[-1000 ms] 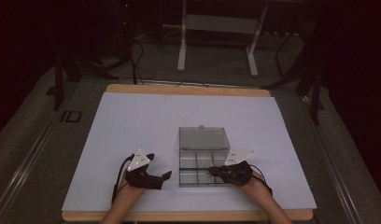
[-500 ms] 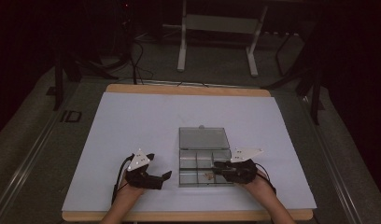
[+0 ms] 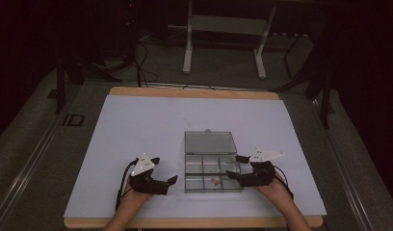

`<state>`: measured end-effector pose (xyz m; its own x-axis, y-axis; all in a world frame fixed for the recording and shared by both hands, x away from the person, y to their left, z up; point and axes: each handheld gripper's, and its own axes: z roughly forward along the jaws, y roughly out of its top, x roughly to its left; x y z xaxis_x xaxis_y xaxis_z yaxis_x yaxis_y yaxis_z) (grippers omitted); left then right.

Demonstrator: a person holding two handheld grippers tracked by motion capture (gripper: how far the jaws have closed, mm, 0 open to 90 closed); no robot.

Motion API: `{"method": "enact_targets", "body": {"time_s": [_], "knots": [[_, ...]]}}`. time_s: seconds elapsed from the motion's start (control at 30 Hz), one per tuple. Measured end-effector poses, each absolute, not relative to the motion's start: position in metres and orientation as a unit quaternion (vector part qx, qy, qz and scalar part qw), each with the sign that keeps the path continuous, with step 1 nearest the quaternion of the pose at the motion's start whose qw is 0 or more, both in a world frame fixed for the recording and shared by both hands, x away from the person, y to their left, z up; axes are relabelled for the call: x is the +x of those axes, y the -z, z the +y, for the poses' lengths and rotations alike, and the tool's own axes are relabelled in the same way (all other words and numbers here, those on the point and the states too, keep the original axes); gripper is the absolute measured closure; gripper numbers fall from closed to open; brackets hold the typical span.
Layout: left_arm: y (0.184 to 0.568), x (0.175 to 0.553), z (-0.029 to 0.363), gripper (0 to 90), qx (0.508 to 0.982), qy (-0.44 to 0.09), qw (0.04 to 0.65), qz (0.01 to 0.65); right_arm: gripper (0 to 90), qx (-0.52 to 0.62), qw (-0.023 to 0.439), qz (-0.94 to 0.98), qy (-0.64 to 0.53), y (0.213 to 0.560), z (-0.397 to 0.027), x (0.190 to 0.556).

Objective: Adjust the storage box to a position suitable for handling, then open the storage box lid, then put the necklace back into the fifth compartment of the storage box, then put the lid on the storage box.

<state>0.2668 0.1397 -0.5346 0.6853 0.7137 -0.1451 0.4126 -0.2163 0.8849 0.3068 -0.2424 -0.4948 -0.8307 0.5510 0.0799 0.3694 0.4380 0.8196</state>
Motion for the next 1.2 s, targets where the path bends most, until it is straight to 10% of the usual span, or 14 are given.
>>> {"method": "enact_targets", "body": {"time_s": [0.17,1.2], "knots": [[0.533,0.265,0.136,2.7,0.772,-0.154,0.503,0.356,15.0,0.28,0.095,0.833,-0.468,0.496,-0.25,0.309],[0.493,0.313,0.113,2.7,0.777,-0.106,0.519,0.339,14.5,0.303,0.149,0.813,-0.474,0.498,-0.281,0.321]]}}
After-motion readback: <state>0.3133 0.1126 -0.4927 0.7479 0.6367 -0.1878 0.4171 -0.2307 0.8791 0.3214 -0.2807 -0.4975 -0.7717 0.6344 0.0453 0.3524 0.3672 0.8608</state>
